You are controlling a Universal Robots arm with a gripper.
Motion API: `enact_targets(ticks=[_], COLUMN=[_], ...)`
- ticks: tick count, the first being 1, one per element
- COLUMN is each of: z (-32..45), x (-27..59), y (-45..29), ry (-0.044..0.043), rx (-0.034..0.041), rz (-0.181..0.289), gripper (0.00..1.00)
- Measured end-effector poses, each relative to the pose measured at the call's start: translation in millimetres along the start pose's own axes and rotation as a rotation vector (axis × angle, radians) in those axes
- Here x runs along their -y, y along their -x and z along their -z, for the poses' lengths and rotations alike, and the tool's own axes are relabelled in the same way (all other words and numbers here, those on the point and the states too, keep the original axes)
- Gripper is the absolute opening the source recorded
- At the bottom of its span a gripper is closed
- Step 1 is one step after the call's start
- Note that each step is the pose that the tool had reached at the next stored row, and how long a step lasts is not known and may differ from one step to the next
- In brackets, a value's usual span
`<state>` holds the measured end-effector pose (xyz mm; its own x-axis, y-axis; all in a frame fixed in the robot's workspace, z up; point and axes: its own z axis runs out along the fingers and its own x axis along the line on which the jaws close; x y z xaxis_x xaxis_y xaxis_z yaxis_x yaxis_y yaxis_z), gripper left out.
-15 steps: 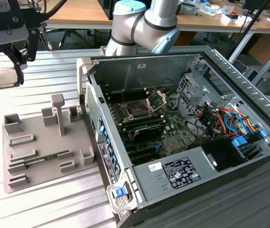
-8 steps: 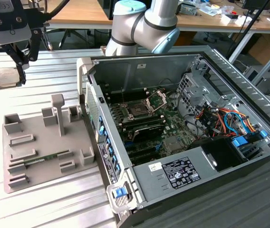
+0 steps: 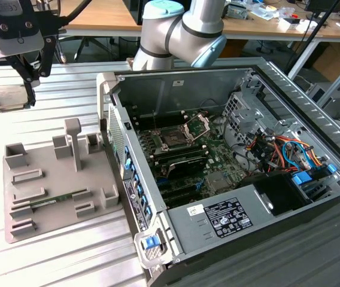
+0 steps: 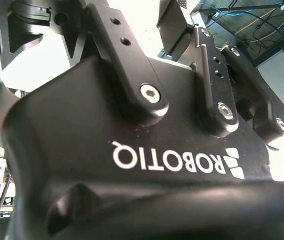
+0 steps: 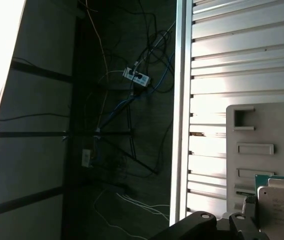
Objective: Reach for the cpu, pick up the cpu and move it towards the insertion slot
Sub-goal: 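Pick up the cpu and move it towards the insertion slot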
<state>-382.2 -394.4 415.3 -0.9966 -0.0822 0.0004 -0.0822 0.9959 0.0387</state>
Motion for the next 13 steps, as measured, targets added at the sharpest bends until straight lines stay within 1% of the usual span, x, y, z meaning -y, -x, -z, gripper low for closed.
enact_targets(ticks=[13], z=[0.0], x=[0.5], y=[6.3], ry=[0.0], rx=[0.0], rz=[0.0], gripper=[0.55])
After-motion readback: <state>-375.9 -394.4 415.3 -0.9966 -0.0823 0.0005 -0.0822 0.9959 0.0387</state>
